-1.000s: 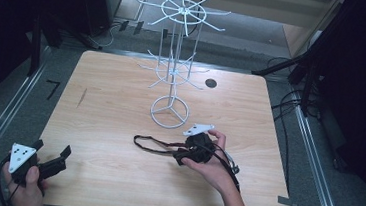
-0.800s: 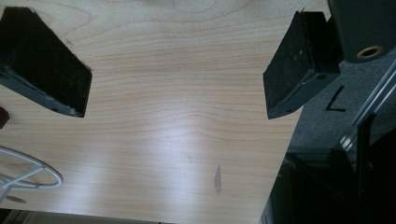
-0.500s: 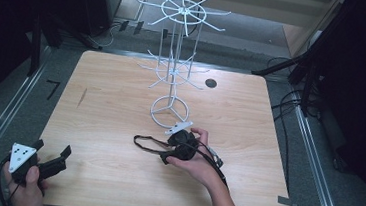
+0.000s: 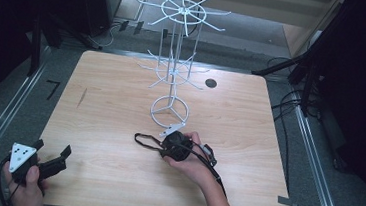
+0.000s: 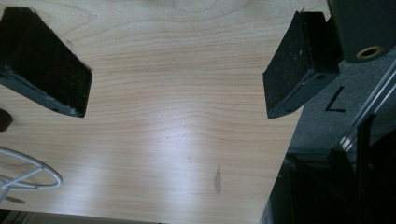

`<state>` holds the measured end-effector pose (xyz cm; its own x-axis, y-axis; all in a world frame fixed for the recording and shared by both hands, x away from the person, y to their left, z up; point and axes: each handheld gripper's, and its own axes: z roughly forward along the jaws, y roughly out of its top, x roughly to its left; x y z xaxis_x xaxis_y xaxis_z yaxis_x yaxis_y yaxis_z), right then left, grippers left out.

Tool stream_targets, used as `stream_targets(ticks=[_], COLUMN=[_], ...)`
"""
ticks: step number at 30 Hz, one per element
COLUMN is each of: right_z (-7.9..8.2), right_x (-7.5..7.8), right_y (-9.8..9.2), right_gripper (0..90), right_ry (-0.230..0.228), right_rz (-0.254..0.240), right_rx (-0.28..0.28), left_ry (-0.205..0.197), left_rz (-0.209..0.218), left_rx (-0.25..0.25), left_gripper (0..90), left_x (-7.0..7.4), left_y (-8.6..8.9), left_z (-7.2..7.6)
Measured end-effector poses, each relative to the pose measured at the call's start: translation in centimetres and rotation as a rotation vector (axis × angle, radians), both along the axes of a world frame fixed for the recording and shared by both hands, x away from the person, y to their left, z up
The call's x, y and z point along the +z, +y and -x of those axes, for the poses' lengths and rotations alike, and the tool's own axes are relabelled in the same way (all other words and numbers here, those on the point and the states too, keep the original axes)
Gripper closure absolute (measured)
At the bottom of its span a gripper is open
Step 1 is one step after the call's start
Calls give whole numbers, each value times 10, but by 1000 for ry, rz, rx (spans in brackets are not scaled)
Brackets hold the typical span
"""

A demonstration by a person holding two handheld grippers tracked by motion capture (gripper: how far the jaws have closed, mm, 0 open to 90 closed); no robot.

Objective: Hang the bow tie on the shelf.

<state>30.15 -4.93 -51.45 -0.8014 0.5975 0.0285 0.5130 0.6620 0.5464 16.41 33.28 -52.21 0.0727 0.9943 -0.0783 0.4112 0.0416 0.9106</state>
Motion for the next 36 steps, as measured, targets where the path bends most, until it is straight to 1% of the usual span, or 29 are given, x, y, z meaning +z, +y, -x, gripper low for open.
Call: stream_targets(ticks=[3, 4, 6, 8, 9, 10, 12, 14, 15, 17, 18, 19, 20, 21, 22, 24, 25, 26, 27, 28, 29, 30, 32, 33, 34, 35, 36], right_z=[-2, -2, -4, -5, -5, -6, -5, -2, -1, 1, 1, 2, 5, 5, 9, 14, 14, 16, 20, 22, 22, 25, 27, 27, 29, 29, 30], right_x=[1, 1, 1, 1, 1, 1, 1, 0, -1, 0, 0, 1, 4, 4, 9, 16, 16, 19, 25, 27, 27, 32, 36, 36, 39, 39, 42], right_y=[-3, -3, -5, -6, -6, -7, -8, -9, -11, -16, -16, -19, -26, -26, -32, -38, -38, -40, -46, -48, -48, -54, -60, -60, -65, -65, -70], right_gripper=[779, 779, 839, 895, 895, 900, 900, 900, 900, 900, 900, 900, 900, 900, 900, 900, 900, 900, 900, 900, 900, 900, 900, 900, 900, 900, 900], right_ry=[8, 8, 9, 34, 34, 43, 35, 7, -12, -42, -42, -61, -98, -98, -142, -188, -188, -207, -243, -258, -258, -278, -294, -294, -312, -312, -328], right_rz=[3, 3, 3, -6, -6, -10, -11, -16, -28, -67, -67, -89, -128, -128, -162, -187, -187, -201, -227, -235, -235, -259, -285, -285, -297, -297, -304], right_rx=[-30, -30, -46, -76, -76, -84, -86, -97, -104, -128, -128, -143, -175, -175, -192, -210, -210, -220, -237, -249, -249, -272, -295, -295, -313, -313, -326], left_ry=[3, 3, 4, 3, 3, 4, 3, 3, 4, 4, 3, 3, -1, 2, 3, 4, 5, 4, 3, 1, 1, 2, 2, 2, 2, 2, 2], left_rz=[-1, -1, -1, 0, 0, 1, 2, 2, 3, 3, 3, 4, 6, 5, 4, 2, 2, 3, 3, 4, 4, 3, 3, 3, 1, 1, 1], left_rx=[1, 1, 0, -1, -1, -2, -3, -4, -4, -4, -4, -4, -4, -3, -3, -2, -2, -1, -2, -2, -2, -3, -3, -3, -3, -3, -3], left_gripper=[85, 85, 85, 85, 85, 85, 85, 85, 85, 85, 85, 85, 85, 85, 85, 85, 85, 85, 85, 85, 85, 85, 85, 85, 85, 85, 85], left_x=[0, 0, 0, 0, 0, 0, 0, 0, 0, 0, 0, 0, 0, 0, 0, 0, 0, 0, 0, 0, 0, 0, 0, 0, 0, 0, 0], left_y=[0, 0, 0, 0, 0, 0, 0, 0, 0, 0, 0, 0, 0, 0, 0, 0, 0, 0, 0, 0, 0, 0, 0, 0, 0, 0, 0], left_z=[0, 0, 0, 0, 0, 0, 0, 0, 0, 0, 0, 0, 0, 0, 0, 0, 0, 0, 0, 0, 0, 0, 0, 0, 0, 0, 0])
